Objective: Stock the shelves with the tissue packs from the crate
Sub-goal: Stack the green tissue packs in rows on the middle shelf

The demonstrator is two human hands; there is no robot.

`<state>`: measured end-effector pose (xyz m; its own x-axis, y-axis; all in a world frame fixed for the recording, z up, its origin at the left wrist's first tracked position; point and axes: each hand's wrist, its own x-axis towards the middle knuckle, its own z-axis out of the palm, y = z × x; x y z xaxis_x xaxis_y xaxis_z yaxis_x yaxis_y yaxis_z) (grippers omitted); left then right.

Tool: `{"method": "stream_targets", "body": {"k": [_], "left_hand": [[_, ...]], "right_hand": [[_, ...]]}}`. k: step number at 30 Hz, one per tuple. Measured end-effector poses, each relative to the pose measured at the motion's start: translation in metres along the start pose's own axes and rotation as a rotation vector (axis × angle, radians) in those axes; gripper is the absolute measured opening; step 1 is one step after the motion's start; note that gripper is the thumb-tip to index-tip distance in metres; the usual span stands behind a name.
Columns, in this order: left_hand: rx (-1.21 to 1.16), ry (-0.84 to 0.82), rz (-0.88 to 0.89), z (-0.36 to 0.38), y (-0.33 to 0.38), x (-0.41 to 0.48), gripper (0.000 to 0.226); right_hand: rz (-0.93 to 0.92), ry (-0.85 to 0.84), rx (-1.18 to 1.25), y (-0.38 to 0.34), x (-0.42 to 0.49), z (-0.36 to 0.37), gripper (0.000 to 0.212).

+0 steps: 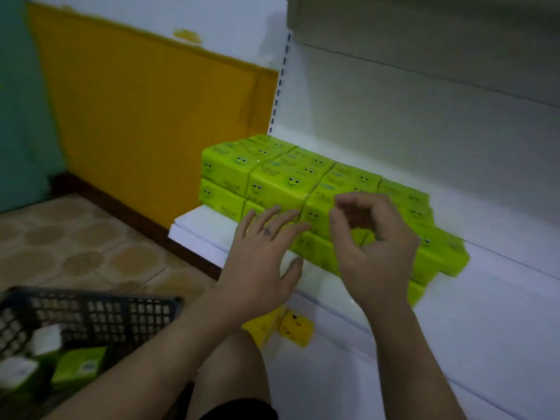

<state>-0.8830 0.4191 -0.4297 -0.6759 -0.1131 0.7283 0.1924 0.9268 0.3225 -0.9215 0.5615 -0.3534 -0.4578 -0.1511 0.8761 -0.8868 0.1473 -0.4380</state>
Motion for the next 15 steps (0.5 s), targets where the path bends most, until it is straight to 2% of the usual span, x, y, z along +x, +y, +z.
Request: {"method": "stream_targets", "body": {"k": [3,5,10,15], "left_hand": [[0.068,-0.035,-0.236,-0.03,-0.044,-0.046,0.048],[0.161,-0.097,-0.421,-0.055,-0.07,-0.075,0.053],[0.304,-0.393,-0.89,-0.104,-0.121,-0.142,0.045],[0.275,-0.481,-1.178,-0.125,-0.169,-0.204,0.045]], "right_hand": [[0.138,-0.172,0.176,-0.01,-0.027,0.064,0.016],[0.221,-0.384,0.251,-0.013,-0.05,0.105,0.016],[0.339,-0.957,0.246,-0.021,-0.102,0.185,0.023],[0.344,-1.338,0.17,-0.03,-0.137,0.237,0.03]]}}
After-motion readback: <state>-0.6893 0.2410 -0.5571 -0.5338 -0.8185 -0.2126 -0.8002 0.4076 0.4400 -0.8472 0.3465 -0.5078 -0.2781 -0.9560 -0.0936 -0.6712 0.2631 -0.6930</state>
